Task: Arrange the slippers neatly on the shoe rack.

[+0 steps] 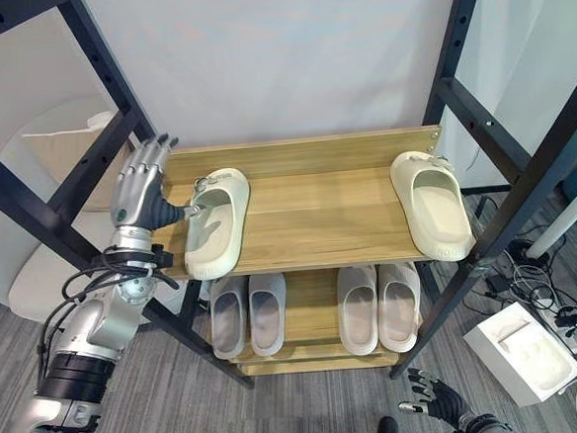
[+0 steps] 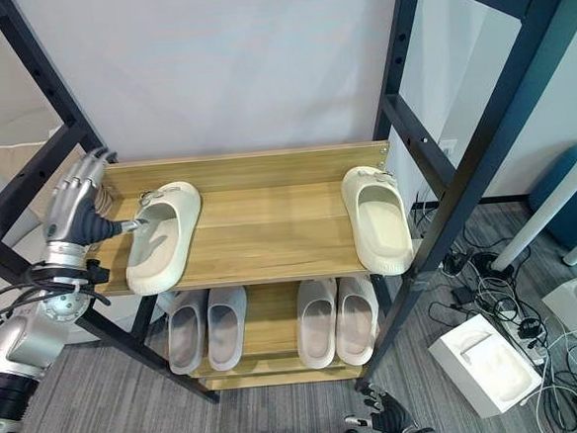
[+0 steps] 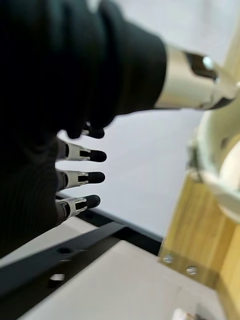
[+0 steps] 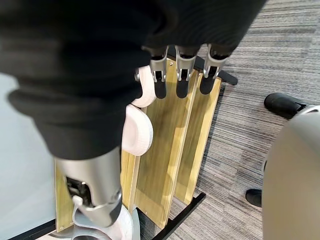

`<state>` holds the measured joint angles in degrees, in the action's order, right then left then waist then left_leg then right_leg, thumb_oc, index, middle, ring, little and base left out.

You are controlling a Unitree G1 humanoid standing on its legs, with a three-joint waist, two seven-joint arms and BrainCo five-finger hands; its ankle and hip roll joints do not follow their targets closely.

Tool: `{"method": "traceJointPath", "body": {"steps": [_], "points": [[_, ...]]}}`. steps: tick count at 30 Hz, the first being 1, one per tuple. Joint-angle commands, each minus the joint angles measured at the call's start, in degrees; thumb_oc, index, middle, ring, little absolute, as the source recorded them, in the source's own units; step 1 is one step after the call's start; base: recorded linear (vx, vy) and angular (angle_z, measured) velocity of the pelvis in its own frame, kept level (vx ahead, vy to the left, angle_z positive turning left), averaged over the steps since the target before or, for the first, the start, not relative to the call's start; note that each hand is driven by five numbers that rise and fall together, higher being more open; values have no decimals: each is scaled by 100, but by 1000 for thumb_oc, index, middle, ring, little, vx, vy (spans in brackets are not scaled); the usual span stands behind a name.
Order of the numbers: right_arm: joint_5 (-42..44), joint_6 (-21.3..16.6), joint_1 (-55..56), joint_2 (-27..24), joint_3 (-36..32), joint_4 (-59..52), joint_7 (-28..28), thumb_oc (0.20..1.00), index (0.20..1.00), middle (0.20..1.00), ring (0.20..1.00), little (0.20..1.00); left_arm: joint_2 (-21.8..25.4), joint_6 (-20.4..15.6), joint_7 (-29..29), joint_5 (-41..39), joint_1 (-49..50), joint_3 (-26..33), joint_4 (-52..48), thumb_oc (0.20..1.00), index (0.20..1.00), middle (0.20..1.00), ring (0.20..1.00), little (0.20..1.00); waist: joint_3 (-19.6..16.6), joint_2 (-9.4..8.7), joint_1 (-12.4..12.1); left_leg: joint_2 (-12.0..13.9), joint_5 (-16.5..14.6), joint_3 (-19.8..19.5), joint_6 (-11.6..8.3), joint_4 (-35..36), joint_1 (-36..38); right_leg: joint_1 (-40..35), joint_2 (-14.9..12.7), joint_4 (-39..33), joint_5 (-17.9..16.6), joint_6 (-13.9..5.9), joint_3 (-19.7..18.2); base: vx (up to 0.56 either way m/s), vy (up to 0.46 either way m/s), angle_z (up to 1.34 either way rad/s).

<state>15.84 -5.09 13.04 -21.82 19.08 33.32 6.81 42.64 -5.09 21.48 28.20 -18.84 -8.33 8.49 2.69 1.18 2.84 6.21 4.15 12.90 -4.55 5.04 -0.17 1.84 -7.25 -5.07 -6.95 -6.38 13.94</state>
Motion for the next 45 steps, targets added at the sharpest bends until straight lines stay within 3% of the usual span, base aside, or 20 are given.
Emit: {"method": "traceJointPath", "body": {"steps": [1,8,13,16,22,23,24,30,36,39,45], "points": [[78,-239,-216,36,-73,-240,11,1000,1000,1000,1000,1000,172,81,98,223,-941,-131,495,1000,1000,1000,1000,1000,70,-201,138,5,-86,-17,-258,-4,115,-319,-215,7,203,-569,-67,0,0,0],[63,-237,-212,-24,-101,-245,-22,1000,1000,1000,1000,1000,161,318,94,454,-1534,-553,1043,1000,1000,1000,1000,1000,99,-196,202,14,-99,44,-246,-4,112,-256,-218,7,190,-585,-139,5,-1,-2],[87,-246,-225,-121,-66,-263,-18,1000,1000,1000,1000,1000,483,500,-36,694,-2194,-1131,1905,1000,1000,1000,1000,1000,98,-158,298,23,-93,99,-253,-4,130,-223,-210,7,175,-602,-212,15,-6,-10],[141,-318,-269,-195,22,-219,7,1000,1000,1000,1000,1000,895,537,-285,972,-2873,-1952,2816,1000,1000,1000,1000,1000,97,-110,364,27,-79,153,-267,-4,149,-203,-190,7,169,-623,-248,11,-12,-8],[197,-354,-297,-158,62,-162,6,1000,1000,1000,1000,1000,941,546,-346,1043,-3015,-2221,3258,1000,1000,1000,1000,1000,113,-114,377,32,-66,161,-274,-4,139,-195,-187,7,163,-631,-250,0,0,0],[201,-356,-304,-152,82,-159,7,1000,1000,1000,1000,1000,893,585,-394,1040,-3044,-2267,3427,922,922,922,922,922,120,-117,381,27,-63,160,-273,-4,136,-192,-181,7,163,-630,-244,0,0,0],[197,-357,-316,-154,92,-160,5,1000,1000,1000,1000,1000,818,582,-408,908,-3025,-2219,3649,200,200,200,200,200,130,-123,390,27,-61,155,-270,-4,137,-185,-178,7,162,-627,-242,0,0,0],[203,-355,-332,-132,116,-195,-28,1000,1000,1000,1000,1000,570,631,-417,668,-3045,-2152,3837,200,200,200,200,200,123,-136,408,23,-80,156,-256,-4,165,-213,-168,7,171,-616,-242,1,1,1],[188,-311,-319,-107,91,-300,-61,1000,1000,1000,1000,1000,47,521,-241,503,-3134,-2018,2743,200,200,200,200,200,106,-165,432,50,-96,137,-251,-4,198,-266,-156,7,207,-592,-235,-1,-7,2],[216,-289,-337,-172,93,-430,-100,1000,1000,1000,1000,1000,-428,533,-195,665,-3613,-2358,2574,200,200,200,200,200,98,-159,546,59,-92,166,-252,-4,210,-260,-139,7,210,-585,-266,-15,-19,-4],[369,-294,-431,-247,113,-580,-165,1000,1000,1000,1000,1000,-927,663,-187,881,-4472,-2981,3376,200,200,200,200,200,82,-119,730,90,-79,264,-265,-4,224,-216,-109,7,196,-589,-354,-12,-28,-9]]}}
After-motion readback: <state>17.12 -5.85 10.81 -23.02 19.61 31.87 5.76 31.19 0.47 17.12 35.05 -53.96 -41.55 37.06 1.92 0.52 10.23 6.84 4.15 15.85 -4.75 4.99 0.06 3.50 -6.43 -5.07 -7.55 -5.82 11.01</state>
